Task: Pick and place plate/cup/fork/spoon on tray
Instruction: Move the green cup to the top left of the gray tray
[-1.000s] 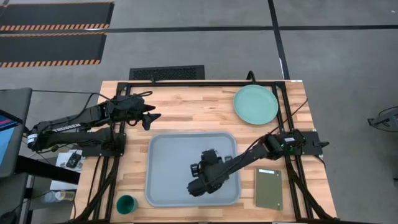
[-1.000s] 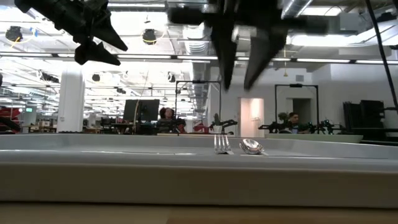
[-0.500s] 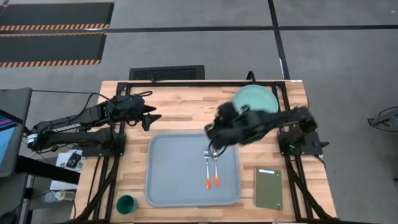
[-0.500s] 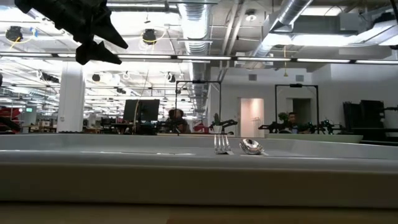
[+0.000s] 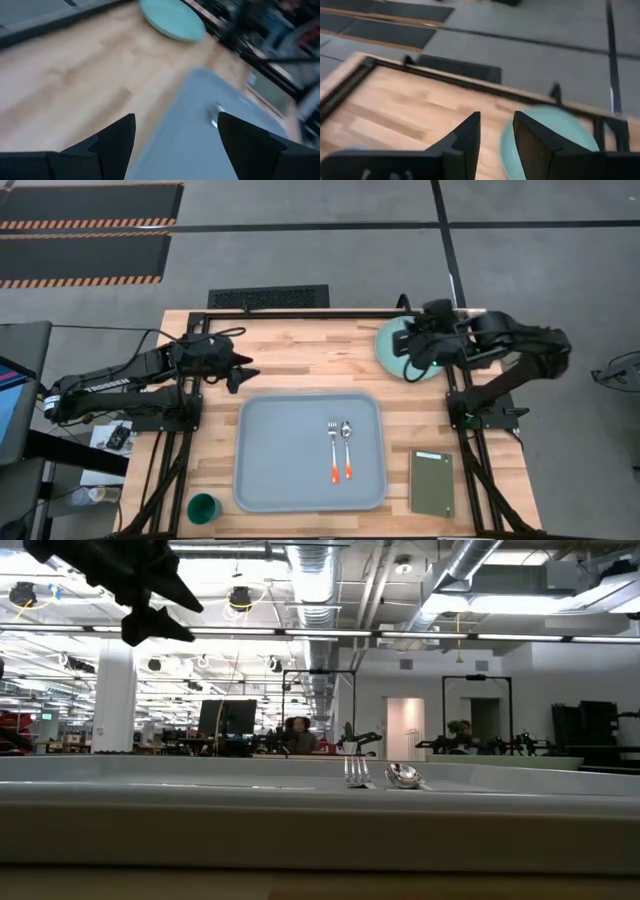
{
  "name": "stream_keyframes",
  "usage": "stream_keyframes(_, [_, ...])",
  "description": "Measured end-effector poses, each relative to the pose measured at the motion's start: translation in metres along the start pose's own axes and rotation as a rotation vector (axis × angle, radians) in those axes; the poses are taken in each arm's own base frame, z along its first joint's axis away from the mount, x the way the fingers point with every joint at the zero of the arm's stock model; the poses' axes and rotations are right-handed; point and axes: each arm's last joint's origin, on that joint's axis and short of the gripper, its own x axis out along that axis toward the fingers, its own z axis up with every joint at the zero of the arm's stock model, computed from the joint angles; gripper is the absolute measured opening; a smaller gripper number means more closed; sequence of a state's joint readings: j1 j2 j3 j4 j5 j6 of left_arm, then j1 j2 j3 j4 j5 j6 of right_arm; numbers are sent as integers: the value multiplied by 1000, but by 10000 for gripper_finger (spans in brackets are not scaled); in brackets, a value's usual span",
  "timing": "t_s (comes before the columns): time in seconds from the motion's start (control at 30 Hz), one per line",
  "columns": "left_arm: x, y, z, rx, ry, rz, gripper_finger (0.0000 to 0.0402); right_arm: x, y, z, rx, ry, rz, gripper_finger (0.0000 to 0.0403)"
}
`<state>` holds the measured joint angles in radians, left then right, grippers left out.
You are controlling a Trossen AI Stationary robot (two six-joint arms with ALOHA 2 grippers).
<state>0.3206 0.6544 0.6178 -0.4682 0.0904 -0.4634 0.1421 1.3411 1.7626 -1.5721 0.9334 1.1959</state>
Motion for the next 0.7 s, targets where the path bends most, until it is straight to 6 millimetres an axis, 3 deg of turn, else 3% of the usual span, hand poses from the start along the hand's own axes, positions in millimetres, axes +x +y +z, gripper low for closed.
stream_keyframes(0.23, [-6,-12,-26,0,427,-454,270,23,-33,-74,89,175,-60,140])
stream_keyframes(0.43, [-16,-27,-50,-139,717,-480,270,38,-38,-122,163,153,-85,141])
stream_keyframes(0.6, [-25,-47,-65,-211,893,-500,270,45,-35,-148,204,148,-67,137])
stream_keyframes(0.7, [-31,-59,-75,-181,912,-473,270,49,-32,-160,206,151,-42,137])
